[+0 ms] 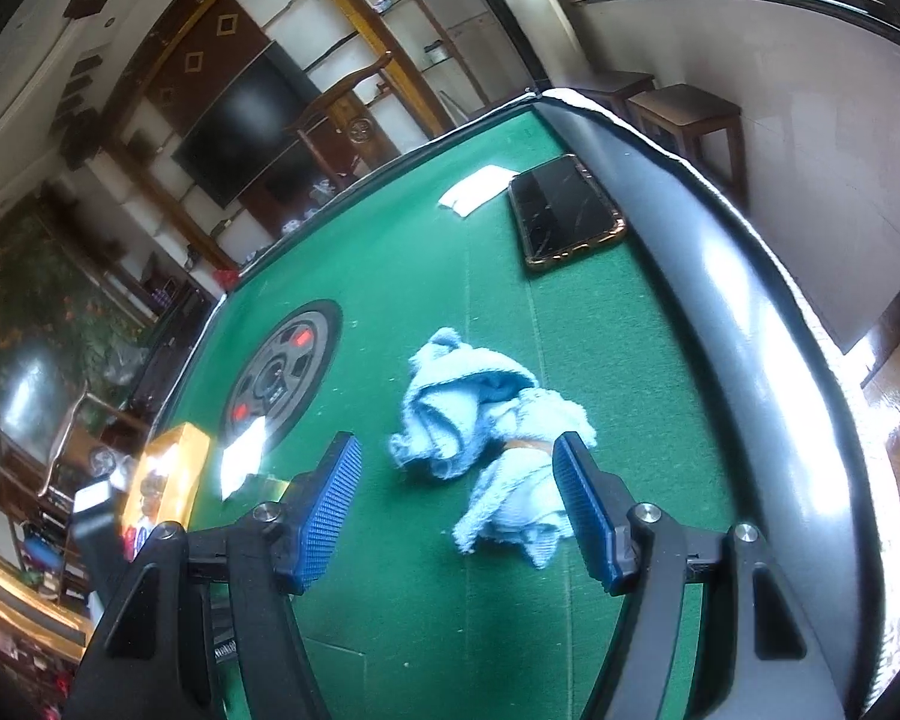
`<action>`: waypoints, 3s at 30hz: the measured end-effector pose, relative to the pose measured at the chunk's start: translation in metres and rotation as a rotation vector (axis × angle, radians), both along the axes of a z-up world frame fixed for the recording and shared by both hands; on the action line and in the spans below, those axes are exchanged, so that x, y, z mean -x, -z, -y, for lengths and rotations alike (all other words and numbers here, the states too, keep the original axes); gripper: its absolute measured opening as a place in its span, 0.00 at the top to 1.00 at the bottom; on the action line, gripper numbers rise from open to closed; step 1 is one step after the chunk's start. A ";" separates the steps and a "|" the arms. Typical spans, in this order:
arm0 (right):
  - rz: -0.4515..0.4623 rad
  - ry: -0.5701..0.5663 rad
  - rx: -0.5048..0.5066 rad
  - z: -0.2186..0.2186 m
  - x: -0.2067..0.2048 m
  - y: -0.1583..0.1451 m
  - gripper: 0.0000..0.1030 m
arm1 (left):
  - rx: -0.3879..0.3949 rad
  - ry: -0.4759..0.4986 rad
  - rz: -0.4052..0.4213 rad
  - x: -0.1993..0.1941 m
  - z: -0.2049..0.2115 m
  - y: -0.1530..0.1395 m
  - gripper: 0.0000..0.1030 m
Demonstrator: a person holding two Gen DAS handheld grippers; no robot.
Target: Organize soft objects
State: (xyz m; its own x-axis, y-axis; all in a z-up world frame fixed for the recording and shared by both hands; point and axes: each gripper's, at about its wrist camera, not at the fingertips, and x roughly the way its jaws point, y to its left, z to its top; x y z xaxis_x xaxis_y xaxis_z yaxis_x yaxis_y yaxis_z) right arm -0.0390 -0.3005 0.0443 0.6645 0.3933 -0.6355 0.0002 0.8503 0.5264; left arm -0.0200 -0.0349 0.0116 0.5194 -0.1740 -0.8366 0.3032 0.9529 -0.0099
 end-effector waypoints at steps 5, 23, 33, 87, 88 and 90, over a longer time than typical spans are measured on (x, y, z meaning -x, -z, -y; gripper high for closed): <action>-0.007 -0.024 0.055 -0.007 -0.013 -0.006 0.40 | 0.072 0.057 -0.023 0.002 0.003 -0.007 0.65; -0.116 -0.133 0.514 -0.079 -0.083 0.016 0.72 | 0.362 -0.139 0.028 0.065 -0.150 -0.065 0.65; 0.057 -0.262 0.307 -0.130 -0.028 -0.065 0.72 | 0.385 -0.511 0.109 0.098 -0.295 -0.062 0.65; -0.052 -1.030 0.357 -0.533 0.074 0.016 0.66 | 0.379 -0.807 0.196 0.196 -0.428 -0.049 0.41; -0.055 -1.030 0.328 -0.530 0.074 0.014 0.63 | 0.369 -0.799 0.201 0.195 -0.424 -0.051 0.41; -0.033 -1.019 0.282 -0.521 0.075 0.004 0.58 | 0.343 -0.784 0.209 0.193 -0.415 -0.054 0.41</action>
